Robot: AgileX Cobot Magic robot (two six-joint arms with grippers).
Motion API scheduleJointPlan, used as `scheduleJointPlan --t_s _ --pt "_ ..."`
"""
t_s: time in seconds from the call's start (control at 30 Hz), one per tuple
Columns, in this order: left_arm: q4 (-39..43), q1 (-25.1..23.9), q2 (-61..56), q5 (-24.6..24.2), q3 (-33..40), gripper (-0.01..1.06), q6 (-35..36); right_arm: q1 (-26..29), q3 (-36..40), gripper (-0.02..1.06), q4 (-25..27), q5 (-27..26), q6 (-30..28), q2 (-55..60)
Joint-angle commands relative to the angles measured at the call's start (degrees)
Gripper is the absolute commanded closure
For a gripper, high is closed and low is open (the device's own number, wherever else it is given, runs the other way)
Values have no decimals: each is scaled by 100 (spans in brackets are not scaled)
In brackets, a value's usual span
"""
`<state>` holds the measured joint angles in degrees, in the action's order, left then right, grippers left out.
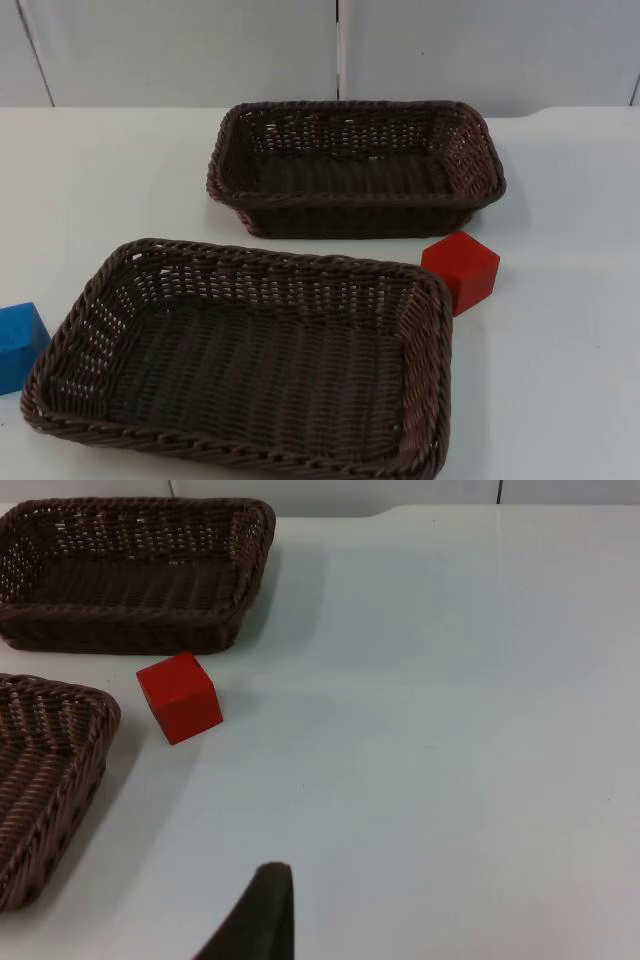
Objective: Pick up one cube with the left hand and place it into the upper basket. Pick up one cube with the right hand and place it into the lower basket.
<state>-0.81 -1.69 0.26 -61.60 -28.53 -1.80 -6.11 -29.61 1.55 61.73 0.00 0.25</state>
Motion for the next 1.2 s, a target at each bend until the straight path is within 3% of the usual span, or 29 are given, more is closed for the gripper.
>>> scheduleJointPlan --t_s 0.0,0.43,0.77,0.93,1.17 --pt "13 31 110 1 25 0 38 26 8 3 8 4 0 -25" --pt "13 31 1457 179 -114 0 24 26 8 3 20 3 -31 -25" --pt "-99 31 2690 909 -395 0 24 26 8 3 20 3 -31 -25" --pt "-388 31 3556 1634 -395 0 24 26 8 3 20 3 -31 -25" --pt "-500 31 4495 2239 -395 0 24 26 8 3 20 3 -31 -25"
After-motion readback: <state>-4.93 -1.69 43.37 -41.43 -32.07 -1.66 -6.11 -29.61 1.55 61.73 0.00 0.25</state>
